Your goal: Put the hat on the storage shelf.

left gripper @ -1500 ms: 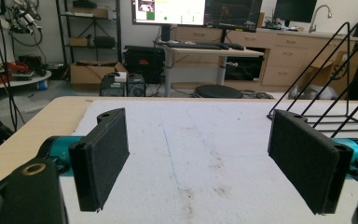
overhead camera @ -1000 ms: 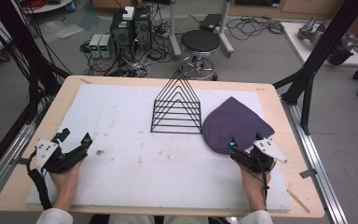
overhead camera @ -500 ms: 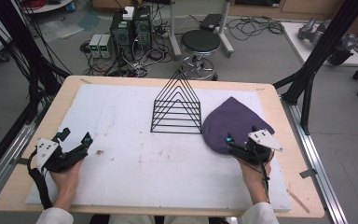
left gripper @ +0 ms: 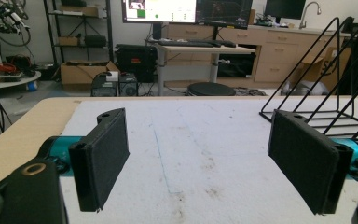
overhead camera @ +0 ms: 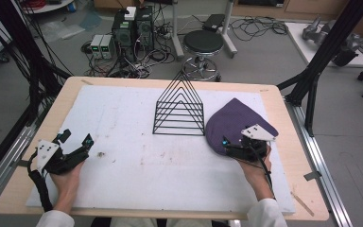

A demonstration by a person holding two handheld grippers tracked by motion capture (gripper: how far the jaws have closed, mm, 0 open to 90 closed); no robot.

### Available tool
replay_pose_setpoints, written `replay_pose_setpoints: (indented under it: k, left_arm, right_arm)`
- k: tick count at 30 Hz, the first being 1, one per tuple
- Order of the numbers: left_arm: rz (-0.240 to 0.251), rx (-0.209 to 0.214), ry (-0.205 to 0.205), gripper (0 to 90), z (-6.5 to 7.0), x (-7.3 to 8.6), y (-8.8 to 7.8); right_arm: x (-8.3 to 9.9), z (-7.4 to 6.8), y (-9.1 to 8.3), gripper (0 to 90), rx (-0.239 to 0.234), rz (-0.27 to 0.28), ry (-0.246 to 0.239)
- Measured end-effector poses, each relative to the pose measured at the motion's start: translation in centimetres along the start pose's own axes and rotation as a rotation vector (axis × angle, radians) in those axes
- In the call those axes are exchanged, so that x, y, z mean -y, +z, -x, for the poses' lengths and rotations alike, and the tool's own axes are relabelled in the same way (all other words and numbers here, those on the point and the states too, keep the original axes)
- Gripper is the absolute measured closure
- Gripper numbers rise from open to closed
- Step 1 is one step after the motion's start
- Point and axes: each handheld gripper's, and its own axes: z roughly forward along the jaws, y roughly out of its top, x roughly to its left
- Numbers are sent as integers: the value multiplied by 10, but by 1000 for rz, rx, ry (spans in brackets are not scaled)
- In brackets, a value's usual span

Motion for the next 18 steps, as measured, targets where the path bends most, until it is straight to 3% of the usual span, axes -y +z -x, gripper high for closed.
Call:
replay_pose_setpoints:
  k: [12,18]
  left_arm:
    - [-2,2,-3,204,-1,0,1]
    - [-4,3,-4,204,-1,0,1]
  right_arm:
    - [1,5,10,97,-67,-84,16]
    - [2,5,14,97,-93,-115,2]
